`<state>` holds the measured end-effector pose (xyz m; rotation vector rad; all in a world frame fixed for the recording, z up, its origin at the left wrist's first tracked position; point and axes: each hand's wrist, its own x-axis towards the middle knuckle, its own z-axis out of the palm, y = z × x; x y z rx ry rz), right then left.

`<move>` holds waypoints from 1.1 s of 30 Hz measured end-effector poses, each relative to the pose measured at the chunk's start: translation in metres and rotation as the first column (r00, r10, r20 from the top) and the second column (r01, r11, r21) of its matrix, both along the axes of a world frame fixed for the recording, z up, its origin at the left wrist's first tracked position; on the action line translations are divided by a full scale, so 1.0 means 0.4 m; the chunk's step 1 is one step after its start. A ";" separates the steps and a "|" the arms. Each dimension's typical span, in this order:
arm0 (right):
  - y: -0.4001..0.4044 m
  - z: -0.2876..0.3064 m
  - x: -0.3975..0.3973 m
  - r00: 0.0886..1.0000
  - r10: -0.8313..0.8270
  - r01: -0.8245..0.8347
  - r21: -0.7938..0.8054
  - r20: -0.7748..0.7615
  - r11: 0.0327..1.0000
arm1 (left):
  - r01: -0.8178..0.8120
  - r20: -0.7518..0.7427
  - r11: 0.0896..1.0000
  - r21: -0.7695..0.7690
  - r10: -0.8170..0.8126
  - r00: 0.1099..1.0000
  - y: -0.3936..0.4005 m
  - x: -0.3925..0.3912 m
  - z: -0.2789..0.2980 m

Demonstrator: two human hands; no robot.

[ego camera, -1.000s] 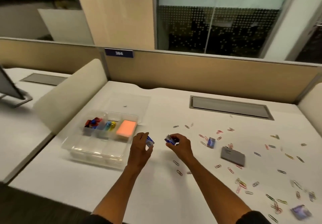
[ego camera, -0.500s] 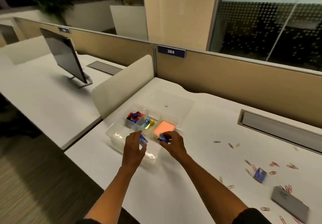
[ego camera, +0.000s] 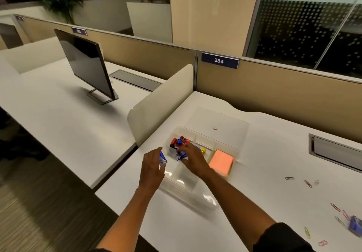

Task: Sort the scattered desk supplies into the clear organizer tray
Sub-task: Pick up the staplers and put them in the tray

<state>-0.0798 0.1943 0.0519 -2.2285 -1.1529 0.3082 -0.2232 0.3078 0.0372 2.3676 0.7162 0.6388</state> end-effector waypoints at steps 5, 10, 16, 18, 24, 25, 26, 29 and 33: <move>0.090 -0.008 -0.001 0.993 0.070 -0.062 -0.085 0.090 0.994 | 0.093 -0.040 0.995 -0.031 -0.094 0.995 0.110 0.001 -0.014; 0.130 -0.015 -0.007 0.972 0.189 -0.149 -0.257 0.137 0.955 | 0.216 -0.093 0.975 -0.057 -0.221 0.971 0.154 0.012 -0.029; 0.134 -0.013 0.002 0.960 0.198 -0.145 -0.251 0.199 0.957 | 0.343 -0.146 0.938 -0.050 -0.346 0.927 0.183 0.036 -0.024; 0.129 -0.013 0.008 0.965 0.143 -0.105 -0.177 0.221 0.979 | 0.397 -0.130 0.918 0.003 -0.393 0.910 0.188 0.041 -0.022; 0.110 -0.012 0.003 0.981 -0.068 0.068 0.003 0.180 0.998 | 0.506 -0.211 0.850 0.149 -0.472 0.856 0.193 0.048 -0.036; 0.104 -0.014 0.002 0.980 -0.095 0.092 0.025 0.173 0.995 | 0.510 -0.233 0.848 0.145 -0.471 0.851 0.190 0.049 -0.039; 0.098 -0.018 0.002 0.978 -0.121 0.116 0.040 0.167 0.992 | 0.508 -0.248 0.851 0.132 -0.468 0.848 0.186 0.053 -0.043; 0.073 -0.026 0.006 0.971 -0.189 0.182 0.064 0.147 0.981 | 0.515 -0.265 0.846 0.140 -0.469 0.842 0.171 0.073 -0.045; 0.038 -0.032 0.016 0.960 -0.246 0.234 0.097 0.132 0.967 | 0.550 -0.286 0.829 0.105 -0.504 0.815 0.169 0.098 -0.047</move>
